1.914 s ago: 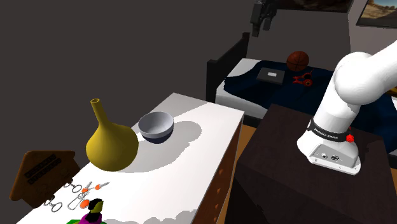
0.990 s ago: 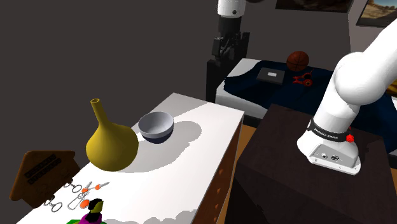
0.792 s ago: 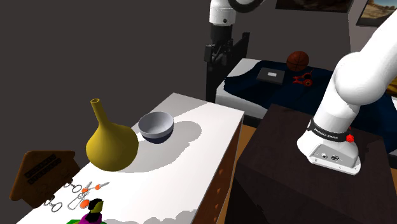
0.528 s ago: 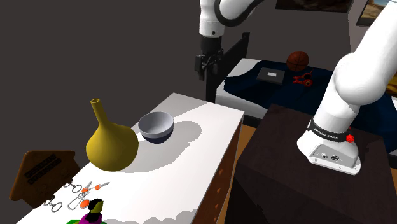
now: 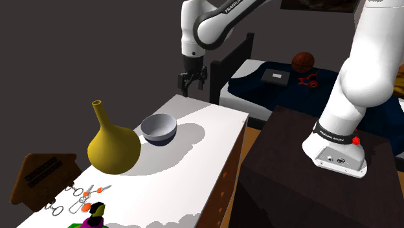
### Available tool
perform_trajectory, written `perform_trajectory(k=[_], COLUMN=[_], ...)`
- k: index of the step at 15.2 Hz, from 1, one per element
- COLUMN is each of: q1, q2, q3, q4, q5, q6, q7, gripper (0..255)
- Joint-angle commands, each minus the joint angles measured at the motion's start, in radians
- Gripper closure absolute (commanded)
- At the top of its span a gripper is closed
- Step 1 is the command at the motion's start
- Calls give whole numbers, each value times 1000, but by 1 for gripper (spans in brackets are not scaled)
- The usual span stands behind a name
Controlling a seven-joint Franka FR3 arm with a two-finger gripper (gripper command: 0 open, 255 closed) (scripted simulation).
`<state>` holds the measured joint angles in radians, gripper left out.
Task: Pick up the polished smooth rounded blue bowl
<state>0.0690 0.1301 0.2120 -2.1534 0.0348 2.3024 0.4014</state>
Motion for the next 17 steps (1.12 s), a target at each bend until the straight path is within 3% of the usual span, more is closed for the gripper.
perform_trajectory(k=[1,10,17], q1=[9,65,73], q2=[86,431,497], q3=[2,-7,-16], q4=[54,360,360], q5=[-11,-44,-54], q6=[30,69,133], q7=[19,80,81], gripper=[0,0,0])
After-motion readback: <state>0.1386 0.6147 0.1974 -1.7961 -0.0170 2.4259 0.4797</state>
